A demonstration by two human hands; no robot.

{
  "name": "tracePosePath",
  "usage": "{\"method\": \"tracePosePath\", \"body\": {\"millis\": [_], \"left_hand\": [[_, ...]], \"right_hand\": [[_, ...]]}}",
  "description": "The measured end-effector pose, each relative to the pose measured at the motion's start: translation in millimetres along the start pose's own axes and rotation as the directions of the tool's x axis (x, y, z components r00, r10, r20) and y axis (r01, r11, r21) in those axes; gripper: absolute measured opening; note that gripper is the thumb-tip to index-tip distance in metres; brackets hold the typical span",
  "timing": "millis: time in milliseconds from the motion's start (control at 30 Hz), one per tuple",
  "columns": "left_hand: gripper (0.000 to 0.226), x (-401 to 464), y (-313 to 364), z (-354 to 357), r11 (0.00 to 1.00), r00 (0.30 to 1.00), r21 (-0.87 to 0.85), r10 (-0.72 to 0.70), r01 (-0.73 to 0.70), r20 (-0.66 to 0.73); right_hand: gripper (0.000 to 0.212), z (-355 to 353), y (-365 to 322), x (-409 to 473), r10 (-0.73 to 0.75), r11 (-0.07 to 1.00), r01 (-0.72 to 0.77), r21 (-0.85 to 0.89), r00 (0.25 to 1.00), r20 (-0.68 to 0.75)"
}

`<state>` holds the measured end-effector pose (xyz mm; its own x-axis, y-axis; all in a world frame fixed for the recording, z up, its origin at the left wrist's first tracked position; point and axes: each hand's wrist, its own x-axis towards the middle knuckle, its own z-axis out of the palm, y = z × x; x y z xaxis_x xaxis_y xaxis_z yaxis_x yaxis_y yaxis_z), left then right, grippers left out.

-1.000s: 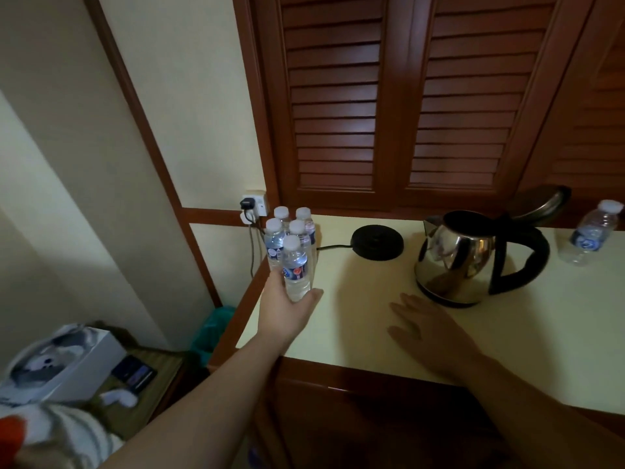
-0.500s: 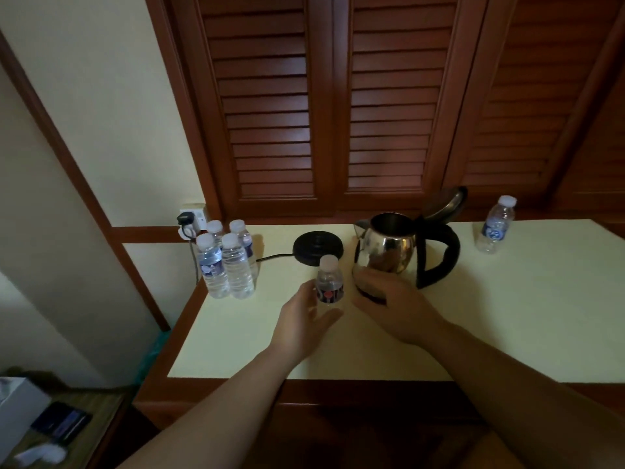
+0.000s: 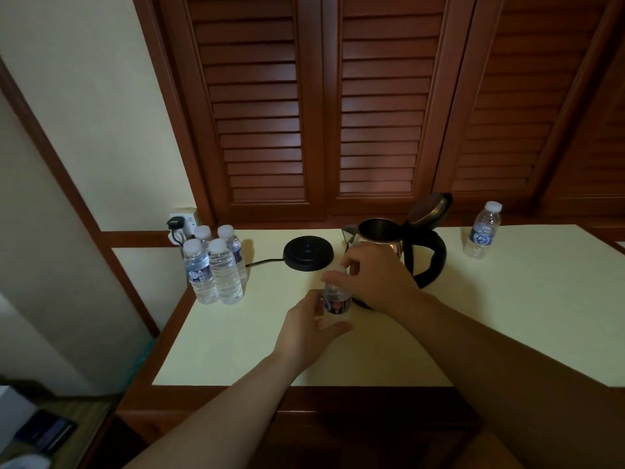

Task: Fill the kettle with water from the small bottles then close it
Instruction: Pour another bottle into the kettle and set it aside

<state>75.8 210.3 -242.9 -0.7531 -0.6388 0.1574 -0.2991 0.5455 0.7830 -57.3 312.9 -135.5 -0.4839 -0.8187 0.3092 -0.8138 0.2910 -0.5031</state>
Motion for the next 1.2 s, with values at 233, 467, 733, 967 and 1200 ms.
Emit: {"method": "tracePosePath", "body": {"millis": [233, 467, 733, 967, 1200], "left_hand": [[0.046, 8, -4, -6, 0.999, 0.996, 0.01, 0.03, -0.031, 0.083], [0.049, 9, -7, -7, 0.996, 0.99, -0.044, 0.086, -0.082, 0.109], [0.044, 12, -13, -8, 0.99, 0.983, -0.071, 0.131, -0.123, 0.126], [0.043, 12, -14, -8, 0.99, 0.985, -0.073, 0.126, -0.119, 0.116], [0.06, 9, -10, -4, 0.98, 0.99, -0.174, 0.111, -0.094, 0.086]], "right_hand": [[0.027, -18, -1, 11, -0.143, 0.982, 0.169, -0.081, 0.954, 0.265], [0.042, -27, -4, 19, -0.046, 0.998, 0.058, -0.032, 0.953, 0.301], [0.012, -22, -1, 18, -0.13, 0.99, 0.143, -0.019, 0.942, 0.31], [0.038, -34, 11, 13, -0.085, 0.992, 0.066, 0.106, 0.978, 0.191], [0.022, -22, 65, -35, 0.107, 0.994, -0.109, -0.001, 0.969, 0.223]]}}
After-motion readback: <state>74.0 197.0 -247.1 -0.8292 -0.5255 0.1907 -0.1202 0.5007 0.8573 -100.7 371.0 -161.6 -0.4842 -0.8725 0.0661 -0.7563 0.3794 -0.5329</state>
